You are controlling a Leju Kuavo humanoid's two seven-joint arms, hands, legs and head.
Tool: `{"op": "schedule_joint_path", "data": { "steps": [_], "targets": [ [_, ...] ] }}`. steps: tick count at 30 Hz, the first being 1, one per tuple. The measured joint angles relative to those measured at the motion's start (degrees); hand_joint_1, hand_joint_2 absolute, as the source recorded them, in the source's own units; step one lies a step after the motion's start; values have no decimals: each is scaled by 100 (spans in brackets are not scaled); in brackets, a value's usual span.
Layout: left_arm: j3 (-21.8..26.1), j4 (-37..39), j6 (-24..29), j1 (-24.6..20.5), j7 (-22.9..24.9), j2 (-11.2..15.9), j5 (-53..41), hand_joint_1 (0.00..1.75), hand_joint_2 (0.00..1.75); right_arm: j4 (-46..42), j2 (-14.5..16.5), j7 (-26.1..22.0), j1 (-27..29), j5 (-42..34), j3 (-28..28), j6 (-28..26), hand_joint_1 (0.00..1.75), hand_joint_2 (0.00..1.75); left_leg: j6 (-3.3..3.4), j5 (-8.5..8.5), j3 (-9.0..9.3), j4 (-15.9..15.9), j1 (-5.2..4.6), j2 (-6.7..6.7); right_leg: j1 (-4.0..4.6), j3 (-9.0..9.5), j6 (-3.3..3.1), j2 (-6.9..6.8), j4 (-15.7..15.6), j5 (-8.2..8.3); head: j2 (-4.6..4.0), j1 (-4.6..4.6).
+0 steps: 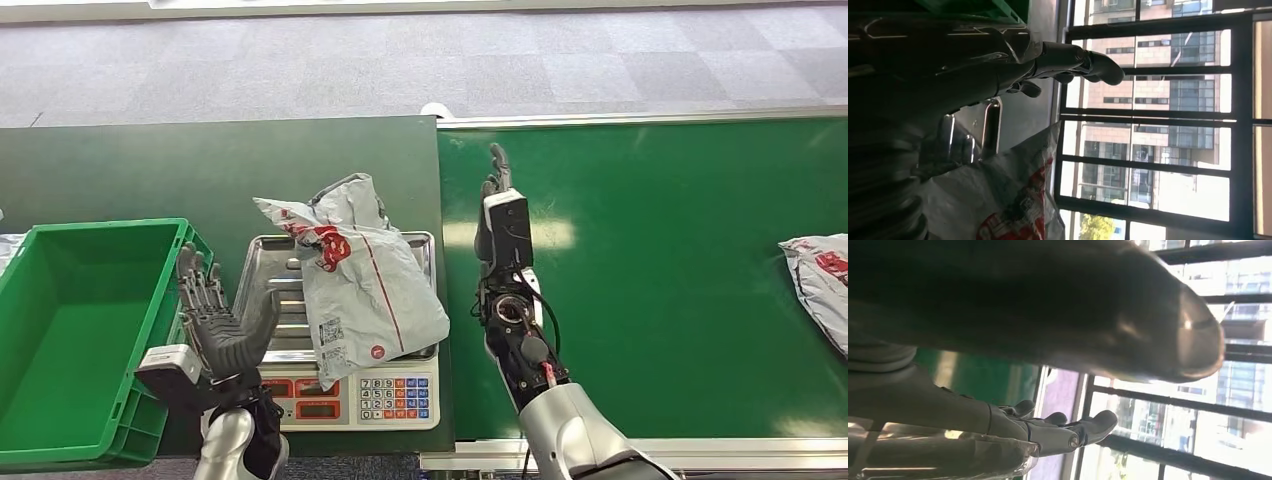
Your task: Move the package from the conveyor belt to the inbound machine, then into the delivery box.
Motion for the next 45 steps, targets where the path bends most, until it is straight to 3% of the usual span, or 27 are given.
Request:
{"op": "schedule_joint_path", "data": {
  "steps": [6, 13, 16, 23, 28, 37, 41, 45],
  "targets": [
    [-349, 510, -220, -160, 41, 100, -19, 0, 175, 23, -111, 276, 162, 175, -77, -883, 0, 0, 0, 0, -1, 0, 0, 1, 0, -1, 0, 1, 0, 0, 0, 0],
    [-558, 747, -152, -309, 100, 179, -413, 0, 175, 112, -161, 531, 213, 345, 52, -962, 0, 0, 0, 0, -1, -1, 0, 1, 0, 0, 0, 1, 0, 0, 0, 1],
    [-609, 735, 225, -317, 15, 191, -715, 0, 175, 145, -171, 625, 217, 371, 145, -904, 0, 0, 0, 0, -2, -1, 0, 1, 1, 0, 0, 1, 0, 0, 0, 1],
    [-1020, -149, 1837, -272, -2, 293, -1128, 0, 175, 214, -208, 692, 265, 416, 350, -704, 0, 0, 0, 0, -3, -1, 0, -2, 1, 1, 0, -2, 0, 0, 0, 1],
    [-1441, -619, 2068, -289, -1, 406, -1622, 0, 175, 245, -236, 719, 282, 475, 448, -591, 0, 0, 0, 0, -2, 0, 0, -2, 1, 1, 0, -1, 0, 0, 0, 1],
    [-2219, -30, 1733, -674, 2, 455, -1950, 0, 175, 253, -301, 761, 278, 447, 543, -472, 0, 0, 0, 0, -1, 1, 0, 0, 0, 1, 1, -1, 0, 1, 0, 0],
    [-2312, 844, 1030, -941, 213, 394, -2299, 0, 175, 120, -344, 609, 299, -26, 412, -315, 0, 0, 0, 0, -1, 2, 0, -2, 0, 1, 1, -3, 0, 1, 0, -1],
    [-2196, 1740, -170, -1145, 1072, 315, -2419, 0, 175, -103, -478, 918, 371, -214, 267, 414, 0, 0, 0, 0, 0, 2, 0, 3, 0, 2, 3, 2, 0, 3, 0, 1]
  ]
}}
